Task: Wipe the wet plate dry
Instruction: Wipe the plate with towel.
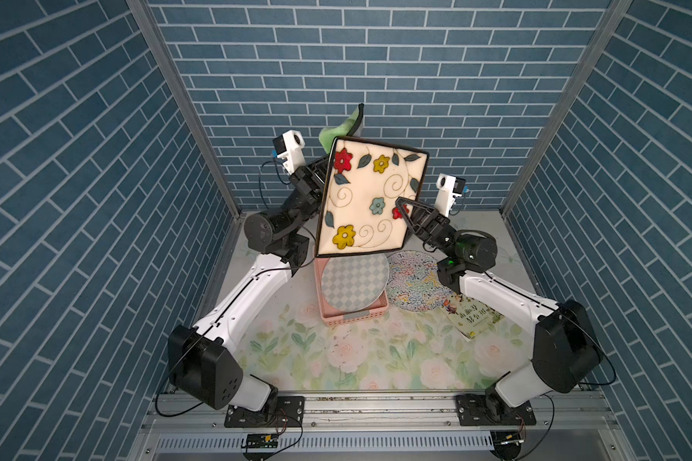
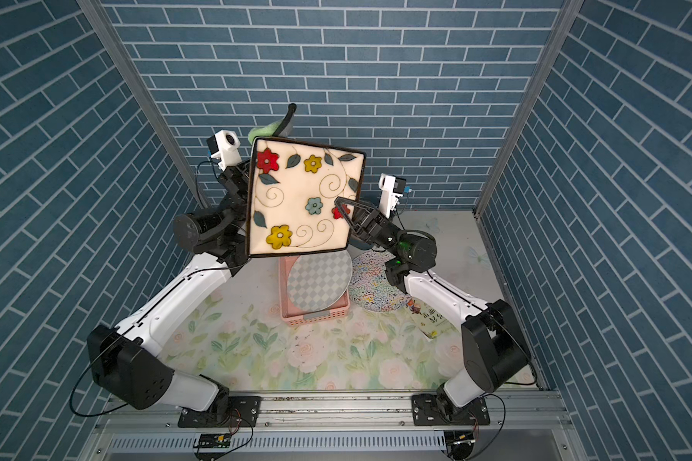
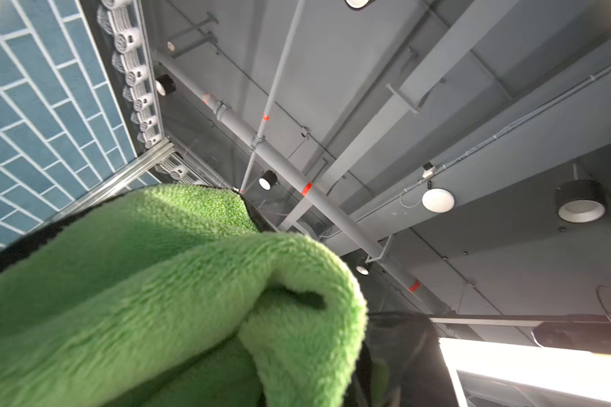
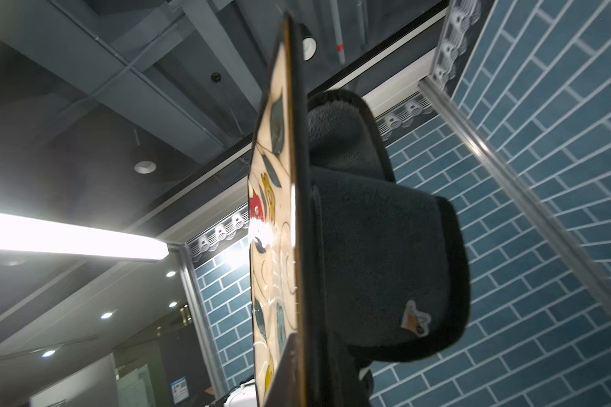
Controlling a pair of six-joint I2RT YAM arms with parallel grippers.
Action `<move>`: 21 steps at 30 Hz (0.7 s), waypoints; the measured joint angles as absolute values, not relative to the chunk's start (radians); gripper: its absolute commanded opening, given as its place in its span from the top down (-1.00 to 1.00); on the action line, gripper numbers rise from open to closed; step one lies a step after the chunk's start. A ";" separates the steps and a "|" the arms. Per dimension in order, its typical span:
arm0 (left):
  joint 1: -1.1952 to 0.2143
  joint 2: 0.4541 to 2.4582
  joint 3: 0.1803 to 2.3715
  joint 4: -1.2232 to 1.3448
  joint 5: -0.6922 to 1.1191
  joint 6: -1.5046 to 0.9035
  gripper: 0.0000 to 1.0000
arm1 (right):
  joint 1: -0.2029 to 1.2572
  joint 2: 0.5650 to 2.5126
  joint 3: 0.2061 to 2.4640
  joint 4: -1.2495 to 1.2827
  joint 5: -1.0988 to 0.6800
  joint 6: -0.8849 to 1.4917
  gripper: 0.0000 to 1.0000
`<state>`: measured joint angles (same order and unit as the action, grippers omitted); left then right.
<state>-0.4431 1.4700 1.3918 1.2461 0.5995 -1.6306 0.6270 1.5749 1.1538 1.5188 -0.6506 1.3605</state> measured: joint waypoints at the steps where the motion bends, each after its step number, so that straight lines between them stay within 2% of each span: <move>1: -0.458 1.471 1.383 1.260 0.596 -1.634 1.00 | 0.641 1.596 1.191 1.527 -0.659 1.361 1.00; 7: -0.539 1.452 1.231 1.292 0.537 -1.632 1.00 | 0.611 1.734 1.448 1.551 -0.711 1.385 1.00; 12: -0.530 1.342 1.053 1.171 0.527 -1.557 1.00 | 0.496 1.732 1.430 1.542 -0.680 1.455 1.00; 16: -0.474 1.202 1.026 0.865 0.530 -1.324 1.00 | 0.411 1.640 1.254 1.468 -0.586 1.457 1.00; 21: -0.463 1.098 1.179 0.412 0.388 -0.923 1.00 | 0.393 1.486 1.063 1.239 -0.432 1.361 1.00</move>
